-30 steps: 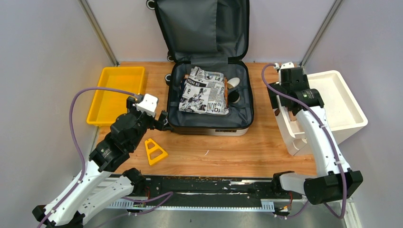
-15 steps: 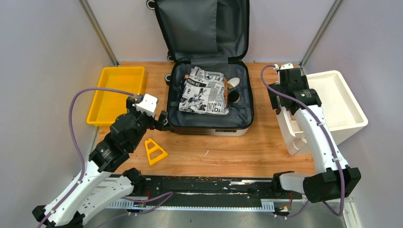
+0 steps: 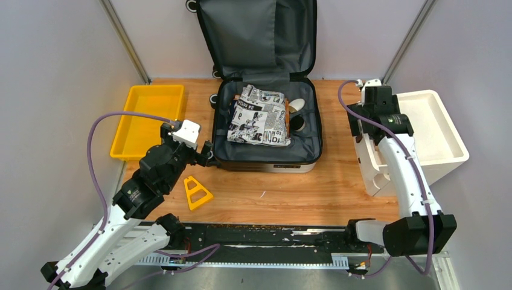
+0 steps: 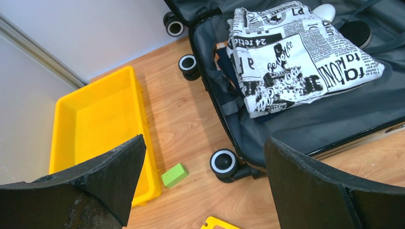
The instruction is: Open, take out, and arrange the luggage
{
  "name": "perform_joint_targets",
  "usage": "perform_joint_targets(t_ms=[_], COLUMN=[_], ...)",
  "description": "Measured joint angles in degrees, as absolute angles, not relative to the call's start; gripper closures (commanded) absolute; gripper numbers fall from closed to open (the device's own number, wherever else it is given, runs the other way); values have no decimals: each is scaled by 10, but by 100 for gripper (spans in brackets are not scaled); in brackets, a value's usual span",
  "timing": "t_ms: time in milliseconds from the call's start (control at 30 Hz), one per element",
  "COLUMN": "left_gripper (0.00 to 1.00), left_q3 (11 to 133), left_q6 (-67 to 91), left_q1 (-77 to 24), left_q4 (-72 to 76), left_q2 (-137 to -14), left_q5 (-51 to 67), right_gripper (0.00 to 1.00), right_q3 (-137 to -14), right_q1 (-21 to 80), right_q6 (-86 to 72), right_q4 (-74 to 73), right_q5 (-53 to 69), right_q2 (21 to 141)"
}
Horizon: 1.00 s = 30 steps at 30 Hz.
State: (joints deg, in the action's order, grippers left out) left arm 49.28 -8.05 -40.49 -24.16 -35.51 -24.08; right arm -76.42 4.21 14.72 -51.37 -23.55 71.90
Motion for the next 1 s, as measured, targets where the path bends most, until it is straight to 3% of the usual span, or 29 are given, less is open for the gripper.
perform_joint_targets(t_ms=[333,433,667,767,1000], left_gripper=[0,0,0,0,0], left_q3=[493,493,493,493,493], left_q6=[-81,-81,-81,-81,-81], left_q1=[-405,-405,-405,-405,-405], left_q4=[-242,-242,-242,-242,-242], left_q2=[-355,-355,-355,-355,-355], left_q5=[-240,-239,-239,-239,-239], right_gripper=[0,5,36,43,78], right_q3=[-746,-737,-727,-728,-730], right_q1=[-11,-23,-41,-44,-55], right_q6=[182,186,197,202,222], right_q4=[-486,-480,-472,-469,-464], right_q5=[-220,-203,-157,-138,-111], right_q2=[706,704,696,689,682])
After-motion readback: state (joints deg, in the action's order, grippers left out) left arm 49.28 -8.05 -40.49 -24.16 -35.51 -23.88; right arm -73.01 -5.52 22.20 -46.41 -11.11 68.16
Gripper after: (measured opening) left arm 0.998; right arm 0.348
